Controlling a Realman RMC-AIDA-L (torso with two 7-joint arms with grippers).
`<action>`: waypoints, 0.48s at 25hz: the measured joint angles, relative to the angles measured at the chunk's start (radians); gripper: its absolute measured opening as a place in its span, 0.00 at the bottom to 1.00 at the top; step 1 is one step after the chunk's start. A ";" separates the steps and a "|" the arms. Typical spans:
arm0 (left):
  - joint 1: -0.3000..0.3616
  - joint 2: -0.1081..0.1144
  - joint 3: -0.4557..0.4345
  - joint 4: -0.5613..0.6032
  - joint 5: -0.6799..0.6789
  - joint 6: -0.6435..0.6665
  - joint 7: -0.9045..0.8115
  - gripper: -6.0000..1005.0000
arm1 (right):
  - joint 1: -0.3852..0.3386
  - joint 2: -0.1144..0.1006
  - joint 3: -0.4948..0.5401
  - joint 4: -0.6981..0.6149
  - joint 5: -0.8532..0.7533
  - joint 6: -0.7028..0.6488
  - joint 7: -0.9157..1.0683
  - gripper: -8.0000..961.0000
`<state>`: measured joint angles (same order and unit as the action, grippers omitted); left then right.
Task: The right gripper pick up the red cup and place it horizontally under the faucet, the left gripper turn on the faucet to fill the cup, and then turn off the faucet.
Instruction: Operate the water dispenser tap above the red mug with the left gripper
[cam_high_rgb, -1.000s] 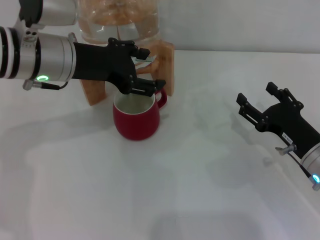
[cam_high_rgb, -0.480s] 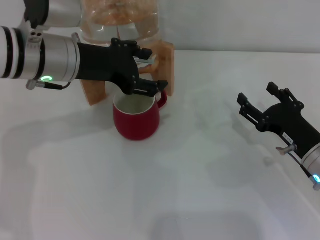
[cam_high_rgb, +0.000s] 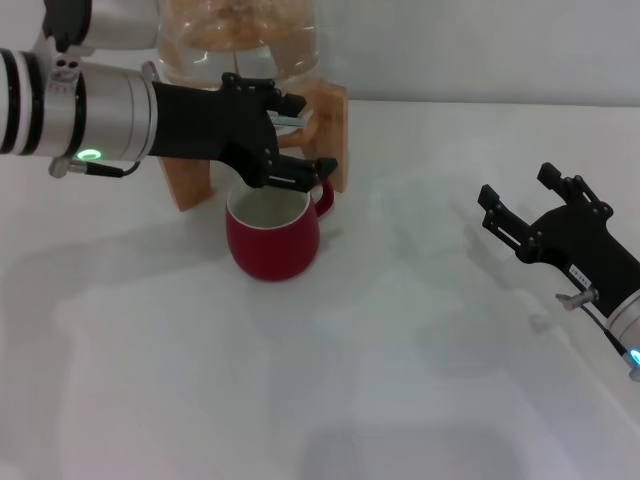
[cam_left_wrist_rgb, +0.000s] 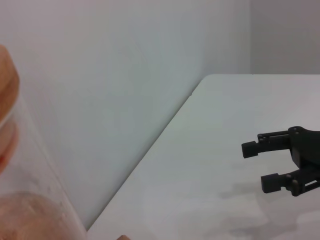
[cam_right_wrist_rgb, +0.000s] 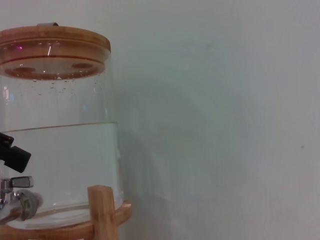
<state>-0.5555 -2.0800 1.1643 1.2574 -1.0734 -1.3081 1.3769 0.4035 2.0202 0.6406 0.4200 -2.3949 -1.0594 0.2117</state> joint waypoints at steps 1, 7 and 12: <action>0.001 0.000 0.000 0.002 0.002 -0.002 -0.003 0.84 | 0.000 0.000 -0.001 -0.001 0.000 0.000 0.000 0.88; 0.011 0.000 0.000 0.005 0.005 -0.003 -0.009 0.84 | 0.002 0.000 -0.002 -0.001 0.000 -0.001 0.000 0.88; 0.012 0.002 0.000 -0.003 0.007 -0.003 -0.007 0.84 | 0.004 0.001 -0.003 -0.001 0.000 -0.001 0.000 0.88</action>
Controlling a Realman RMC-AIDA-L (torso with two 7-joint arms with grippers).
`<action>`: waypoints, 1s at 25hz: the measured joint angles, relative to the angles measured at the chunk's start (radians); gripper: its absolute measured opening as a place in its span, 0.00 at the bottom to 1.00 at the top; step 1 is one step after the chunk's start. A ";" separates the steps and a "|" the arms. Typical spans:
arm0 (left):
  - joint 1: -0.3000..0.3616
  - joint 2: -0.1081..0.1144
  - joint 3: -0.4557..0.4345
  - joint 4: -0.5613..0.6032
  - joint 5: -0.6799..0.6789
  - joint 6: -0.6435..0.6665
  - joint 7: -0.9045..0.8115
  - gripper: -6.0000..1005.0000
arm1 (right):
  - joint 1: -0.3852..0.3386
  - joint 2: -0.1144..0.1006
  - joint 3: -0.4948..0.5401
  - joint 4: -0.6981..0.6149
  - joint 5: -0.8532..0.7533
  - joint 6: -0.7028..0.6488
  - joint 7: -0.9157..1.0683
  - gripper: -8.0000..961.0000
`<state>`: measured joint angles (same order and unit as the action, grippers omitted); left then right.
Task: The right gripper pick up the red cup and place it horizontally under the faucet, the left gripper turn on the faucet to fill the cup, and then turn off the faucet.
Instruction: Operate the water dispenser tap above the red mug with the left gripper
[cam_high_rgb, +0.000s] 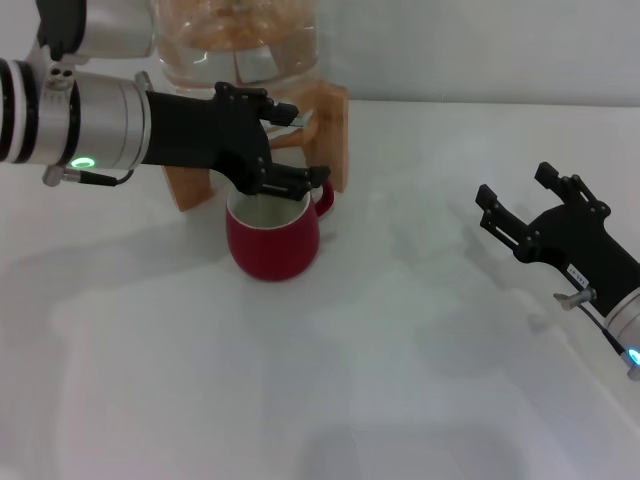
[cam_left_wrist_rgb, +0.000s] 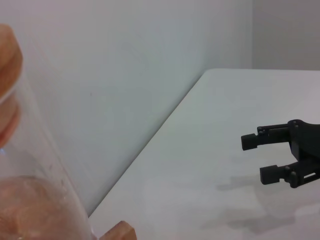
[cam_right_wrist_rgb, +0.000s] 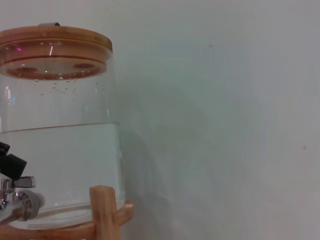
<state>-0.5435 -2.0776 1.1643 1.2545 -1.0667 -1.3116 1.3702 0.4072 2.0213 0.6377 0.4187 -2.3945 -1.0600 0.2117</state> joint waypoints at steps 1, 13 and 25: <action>-0.001 0.000 0.000 -0.002 0.004 0.000 0.001 0.84 | 0.000 0.000 0.000 0.000 0.000 0.000 0.000 0.88; -0.013 -0.001 0.002 -0.030 0.019 0.010 0.006 0.84 | -0.002 0.000 -0.001 0.002 0.002 0.000 0.000 0.88; -0.006 -0.002 0.015 -0.030 0.021 0.053 0.009 0.84 | -0.004 0.000 -0.001 0.006 0.000 0.000 0.000 0.88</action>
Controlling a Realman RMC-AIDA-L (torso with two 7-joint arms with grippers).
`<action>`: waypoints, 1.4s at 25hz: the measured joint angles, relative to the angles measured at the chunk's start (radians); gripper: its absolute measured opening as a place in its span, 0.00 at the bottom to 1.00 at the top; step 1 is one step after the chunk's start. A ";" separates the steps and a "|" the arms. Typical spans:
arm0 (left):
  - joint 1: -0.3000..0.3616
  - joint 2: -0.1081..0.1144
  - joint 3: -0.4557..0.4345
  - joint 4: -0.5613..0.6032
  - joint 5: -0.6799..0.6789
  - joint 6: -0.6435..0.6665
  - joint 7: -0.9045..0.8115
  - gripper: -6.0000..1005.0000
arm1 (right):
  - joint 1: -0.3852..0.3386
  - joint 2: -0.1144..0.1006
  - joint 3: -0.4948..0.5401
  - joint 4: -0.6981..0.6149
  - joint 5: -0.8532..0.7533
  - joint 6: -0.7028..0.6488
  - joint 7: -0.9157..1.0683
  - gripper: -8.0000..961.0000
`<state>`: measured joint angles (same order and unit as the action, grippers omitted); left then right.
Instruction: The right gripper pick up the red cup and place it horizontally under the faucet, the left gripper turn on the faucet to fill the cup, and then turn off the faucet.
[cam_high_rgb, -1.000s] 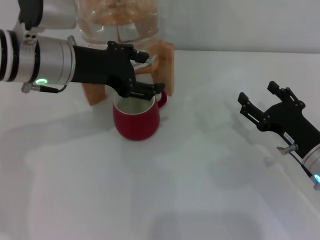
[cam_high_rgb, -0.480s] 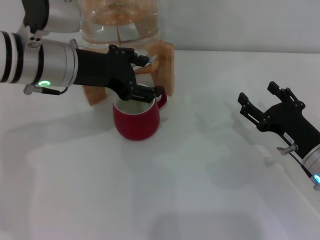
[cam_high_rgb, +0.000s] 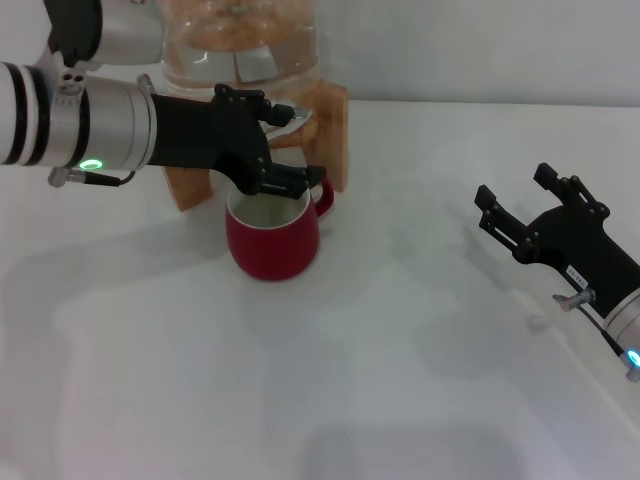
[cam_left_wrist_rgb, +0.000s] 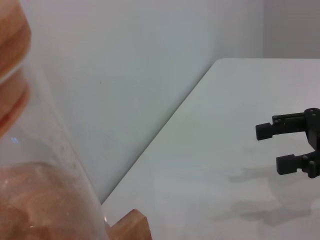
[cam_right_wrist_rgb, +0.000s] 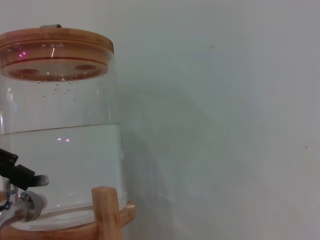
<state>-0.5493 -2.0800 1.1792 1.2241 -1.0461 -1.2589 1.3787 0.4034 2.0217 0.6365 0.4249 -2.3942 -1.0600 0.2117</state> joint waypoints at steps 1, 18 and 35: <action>0.000 0.000 0.001 0.000 0.000 0.001 0.000 0.84 | 0.000 0.000 0.000 0.000 0.000 0.000 0.000 0.88; 0.078 -0.006 0.048 0.063 -0.175 0.034 0.054 0.84 | 0.000 0.000 0.000 -0.006 0.000 -0.002 0.000 0.88; 0.576 -0.008 0.334 0.031 -1.086 0.342 0.776 0.84 | 0.009 -0.002 0.003 -0.020 -0.008 -0.009 -0.007 0.88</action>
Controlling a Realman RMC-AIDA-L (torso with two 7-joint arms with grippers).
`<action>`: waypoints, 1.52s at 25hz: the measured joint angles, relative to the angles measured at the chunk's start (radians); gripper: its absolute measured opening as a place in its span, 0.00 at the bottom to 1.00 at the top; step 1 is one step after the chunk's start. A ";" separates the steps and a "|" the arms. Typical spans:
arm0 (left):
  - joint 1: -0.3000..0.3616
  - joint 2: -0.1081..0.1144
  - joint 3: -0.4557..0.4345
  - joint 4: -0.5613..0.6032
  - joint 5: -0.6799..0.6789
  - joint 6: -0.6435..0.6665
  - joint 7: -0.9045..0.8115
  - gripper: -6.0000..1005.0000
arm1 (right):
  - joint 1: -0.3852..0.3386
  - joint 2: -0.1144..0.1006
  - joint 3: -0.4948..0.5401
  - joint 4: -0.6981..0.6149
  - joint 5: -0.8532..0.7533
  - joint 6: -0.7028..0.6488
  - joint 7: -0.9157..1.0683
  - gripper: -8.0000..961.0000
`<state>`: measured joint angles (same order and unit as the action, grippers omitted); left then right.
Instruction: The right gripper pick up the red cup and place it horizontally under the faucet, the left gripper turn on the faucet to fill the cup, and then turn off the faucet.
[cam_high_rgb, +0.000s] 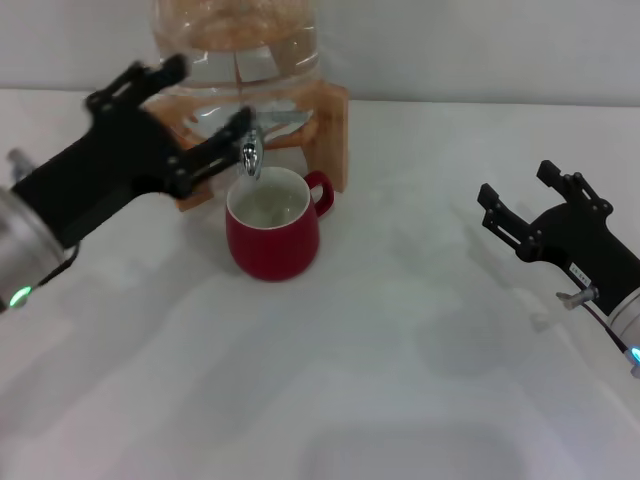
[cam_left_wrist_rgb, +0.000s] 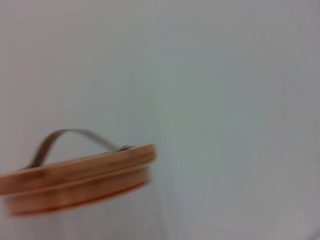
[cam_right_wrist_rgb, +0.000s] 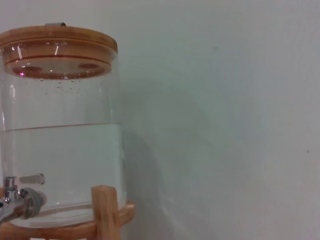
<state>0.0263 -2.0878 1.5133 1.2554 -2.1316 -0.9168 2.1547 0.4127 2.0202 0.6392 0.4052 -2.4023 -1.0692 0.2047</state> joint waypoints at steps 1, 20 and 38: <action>0.012 0.000 0.010 -0.022 -0.059 0.005 0.053 0.84 | 0.000 0.000 0.001 -0.001 0.000 0.000 0.000 0.88; 0.024 -0.001 0.028 -0.427 -0.605 -0.116 0.429 0.84 | 0.046 0.006 0.036 -0.036 0.013 0.022 0.000 0.88; -0.031 -0.002 0.031 -0.618 -0.793 -0.245 0.505 0.84 | 0.029 0.003 0.088 -0.056 0.026 0.011 0.003 0.88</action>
<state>-0.0050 -2.0897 1.5438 0.6371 -2.9249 -1.1620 2.6599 0.4418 2.0233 0.7271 0.3492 -2.3761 -1.0586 0.2075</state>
